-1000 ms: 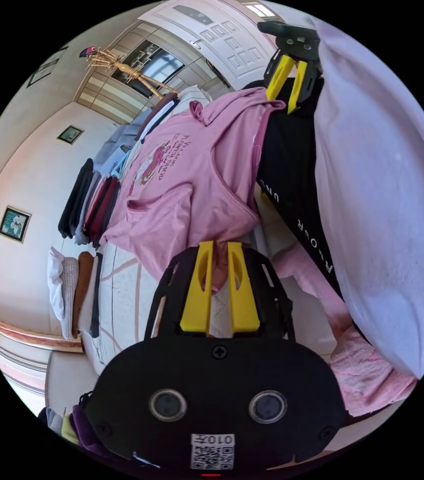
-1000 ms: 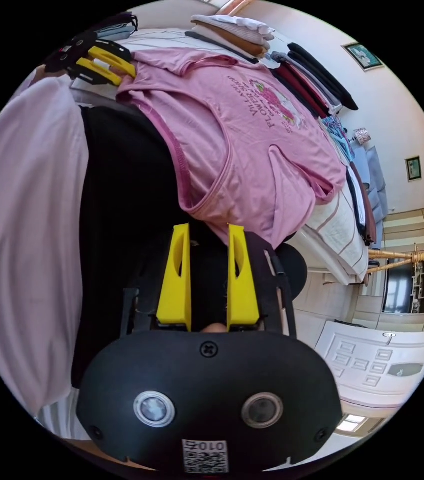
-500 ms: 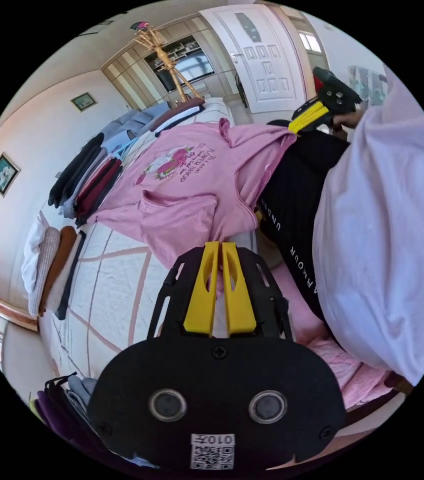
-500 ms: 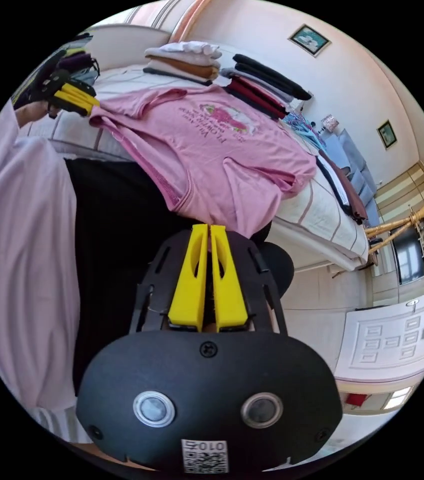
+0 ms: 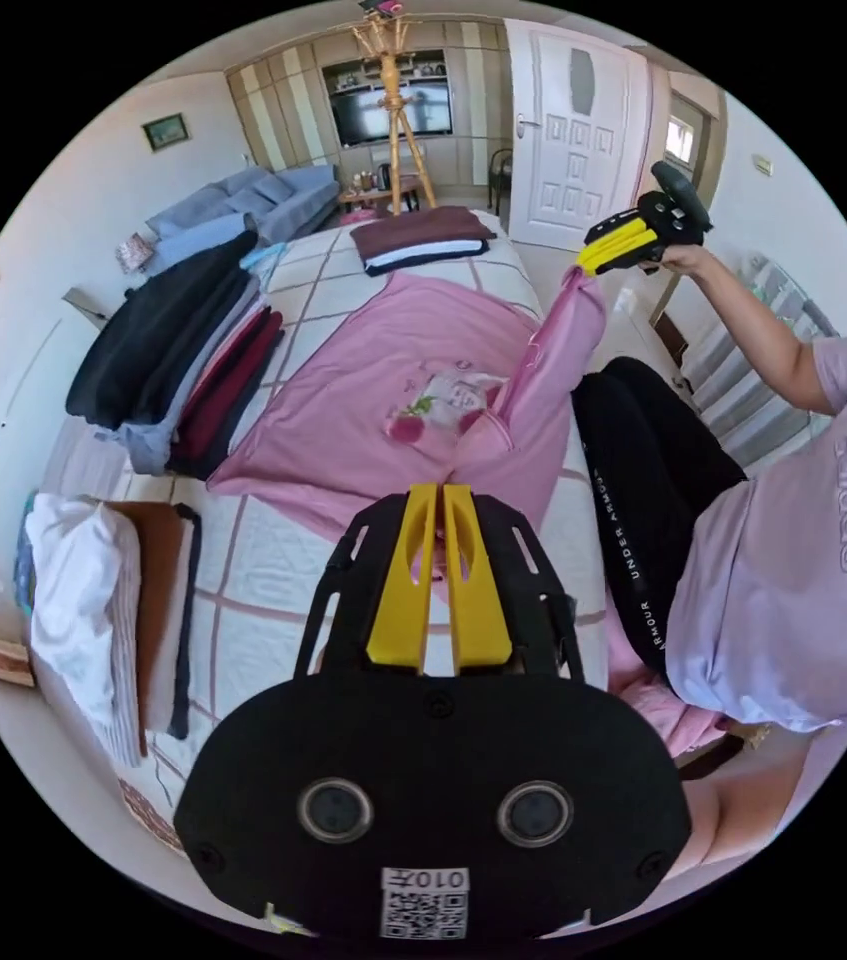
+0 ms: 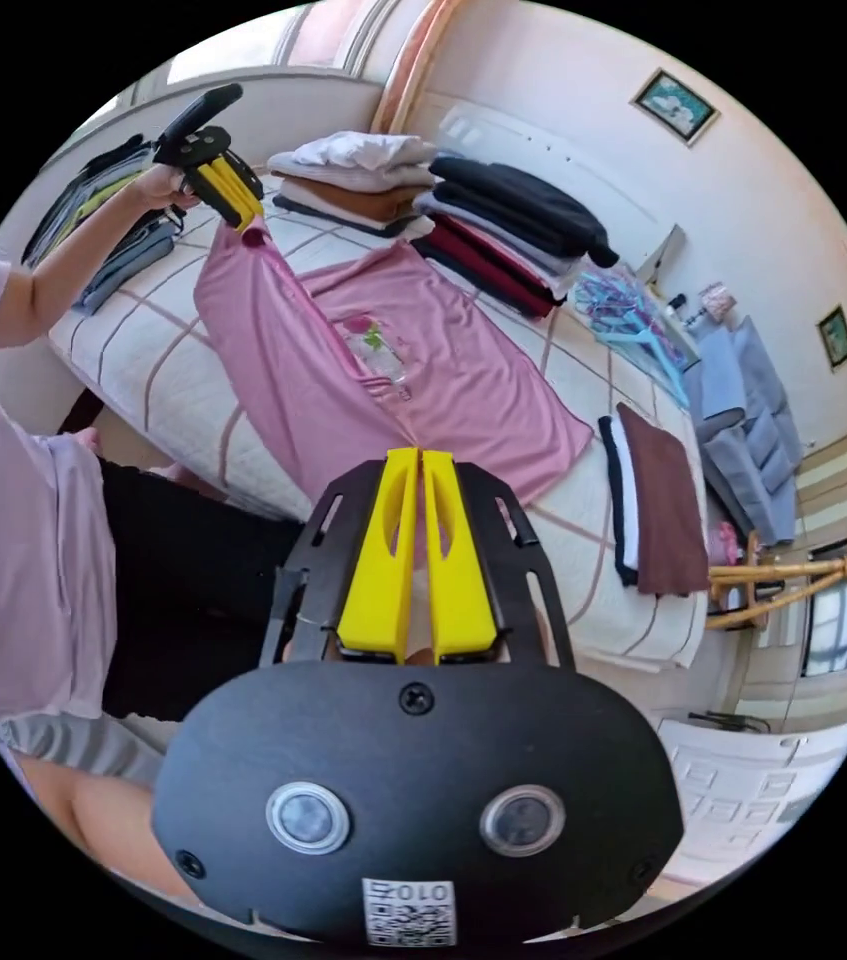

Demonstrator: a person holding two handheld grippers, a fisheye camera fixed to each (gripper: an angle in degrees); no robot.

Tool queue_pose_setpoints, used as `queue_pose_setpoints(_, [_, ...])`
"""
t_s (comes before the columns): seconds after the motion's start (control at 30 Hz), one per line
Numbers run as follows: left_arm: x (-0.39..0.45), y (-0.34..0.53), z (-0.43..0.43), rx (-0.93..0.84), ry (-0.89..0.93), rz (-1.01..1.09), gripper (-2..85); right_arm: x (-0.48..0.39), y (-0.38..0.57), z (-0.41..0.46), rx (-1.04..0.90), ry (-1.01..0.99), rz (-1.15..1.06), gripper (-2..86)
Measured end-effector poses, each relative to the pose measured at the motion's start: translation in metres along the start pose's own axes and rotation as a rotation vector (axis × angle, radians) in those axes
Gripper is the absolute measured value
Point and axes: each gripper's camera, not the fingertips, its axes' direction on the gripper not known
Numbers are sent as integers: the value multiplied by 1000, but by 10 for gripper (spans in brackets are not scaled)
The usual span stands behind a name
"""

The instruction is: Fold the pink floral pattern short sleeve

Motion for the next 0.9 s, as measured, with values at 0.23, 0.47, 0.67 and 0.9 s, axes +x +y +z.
queue_pose_setpoints(0.23, [-149, -33, 154, -159, 273, -166, 18, 141, -68, 151, -220, -322, 101, 30])
queue_pose_setpoints(0.47, [-162, 7, 147, -6, 192, -377, 90, 177, -32, 156, -69, -287, 329, 47])
queue_pose_setpoints(0.67, [-68, 97, 87, 126, 54, -391, 116, 134, 47, 113, -6, -250, 352, 107])
queue_pose_setpoints(0.9, [8, 140, 120, 83, -34, -274, 116, 64, 94, 133, -56, -315, 321, 132])
